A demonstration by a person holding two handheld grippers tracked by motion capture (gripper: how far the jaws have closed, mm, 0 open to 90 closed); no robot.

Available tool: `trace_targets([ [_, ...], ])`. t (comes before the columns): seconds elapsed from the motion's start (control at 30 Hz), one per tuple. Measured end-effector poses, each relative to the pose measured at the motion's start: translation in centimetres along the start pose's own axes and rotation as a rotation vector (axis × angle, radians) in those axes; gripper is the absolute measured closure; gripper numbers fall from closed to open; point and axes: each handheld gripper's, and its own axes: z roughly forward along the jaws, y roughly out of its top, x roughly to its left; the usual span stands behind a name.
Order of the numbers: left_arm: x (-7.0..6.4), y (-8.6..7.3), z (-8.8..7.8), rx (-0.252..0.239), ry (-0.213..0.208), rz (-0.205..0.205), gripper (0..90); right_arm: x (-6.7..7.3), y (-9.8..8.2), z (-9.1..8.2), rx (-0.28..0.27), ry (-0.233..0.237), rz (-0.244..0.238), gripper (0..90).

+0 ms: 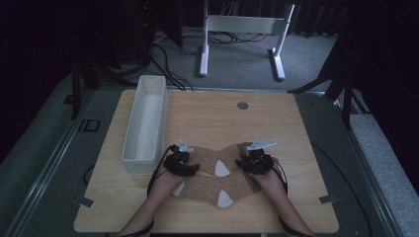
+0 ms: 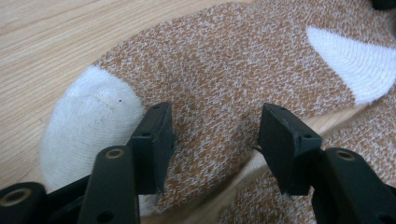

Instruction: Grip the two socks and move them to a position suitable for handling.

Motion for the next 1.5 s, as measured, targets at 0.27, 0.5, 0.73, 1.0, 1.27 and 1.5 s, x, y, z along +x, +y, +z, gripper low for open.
trace_targets([
  [0.27, -0.3, 0.4, -3.4, -0.095, -0.025, -0.023, 41.7, -0.2, -0.2, -2.2, -0.049, 0.0, -0.005, 52.8],
  [0.5, -1.7, -1.4, -5.3, -0.093, -0.063, 0.012, 41.7, 0.6, -1.3, -4.2, -0.06, 0.022, -0.012, 49.7],
  [0.73, -2.3, -3.5, -5.8, -0.086, -0.088, 0.028, 41.7, 1.5, -3.0, -5.2, -0.052, 0.022, -0.024, 45.4],
  [1.0, -2.6, -5.1, -4.5, -0.038, -0.092, 0.047, 42.7, 1.9, -4.0, -5.1, -0.058, 0.008, -0.028, 38.6],
  [1.27, -2.1, -6.1, -3.7, -0.053, -0.084, 0.065, 49.4, 2.5, -5.1, -3.9, -0.027, -0.022, -0.057, 40.0],
  [1.5, -2.5, -5.8, -3.6, -0.022, -0.09, 0.07, 73.9, 3.4, -5.2, -3.8, -0.005, -0.049, -0.108, 59.9],
])
